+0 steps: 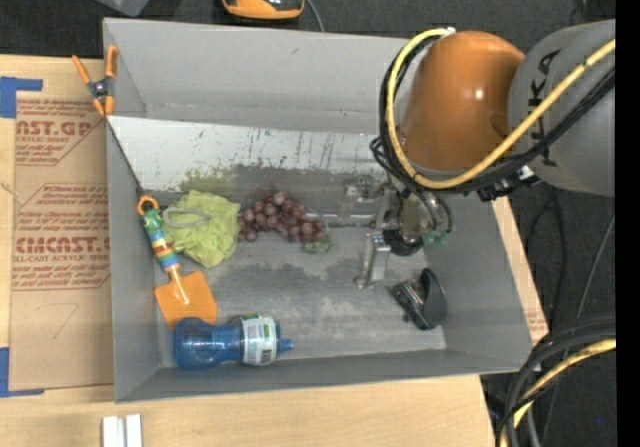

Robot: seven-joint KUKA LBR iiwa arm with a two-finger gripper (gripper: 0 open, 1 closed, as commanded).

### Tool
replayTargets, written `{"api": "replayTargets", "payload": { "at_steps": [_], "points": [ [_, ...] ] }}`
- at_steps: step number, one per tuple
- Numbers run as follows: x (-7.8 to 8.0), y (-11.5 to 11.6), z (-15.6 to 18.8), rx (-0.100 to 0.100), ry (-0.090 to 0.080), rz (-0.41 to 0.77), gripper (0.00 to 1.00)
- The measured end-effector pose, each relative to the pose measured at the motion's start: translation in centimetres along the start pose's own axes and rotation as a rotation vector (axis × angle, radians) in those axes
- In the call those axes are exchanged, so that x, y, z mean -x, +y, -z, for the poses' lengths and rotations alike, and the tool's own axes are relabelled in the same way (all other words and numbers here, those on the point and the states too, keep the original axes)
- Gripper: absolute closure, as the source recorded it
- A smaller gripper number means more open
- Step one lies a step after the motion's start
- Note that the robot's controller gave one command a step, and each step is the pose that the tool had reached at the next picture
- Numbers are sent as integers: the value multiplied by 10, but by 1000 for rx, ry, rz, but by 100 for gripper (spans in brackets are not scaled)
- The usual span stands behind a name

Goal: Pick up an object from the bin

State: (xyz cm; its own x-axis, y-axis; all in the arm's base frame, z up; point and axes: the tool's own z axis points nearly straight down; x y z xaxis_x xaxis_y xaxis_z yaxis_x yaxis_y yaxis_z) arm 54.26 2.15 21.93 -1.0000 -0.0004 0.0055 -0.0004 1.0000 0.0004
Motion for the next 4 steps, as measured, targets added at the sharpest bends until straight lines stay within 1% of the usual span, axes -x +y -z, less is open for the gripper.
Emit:
{"api": "replayTargets", "payload": {
  "at_steps": [1,2,3,4],
  "points": [
    [2,0,4,0,-7,0,0],
    [38,19,-121,3,-11,-294,0],
    [51,48,-59,3,-18,-170,0],
    [50,55,-119,1,-5,-329,0]
  ]
}}
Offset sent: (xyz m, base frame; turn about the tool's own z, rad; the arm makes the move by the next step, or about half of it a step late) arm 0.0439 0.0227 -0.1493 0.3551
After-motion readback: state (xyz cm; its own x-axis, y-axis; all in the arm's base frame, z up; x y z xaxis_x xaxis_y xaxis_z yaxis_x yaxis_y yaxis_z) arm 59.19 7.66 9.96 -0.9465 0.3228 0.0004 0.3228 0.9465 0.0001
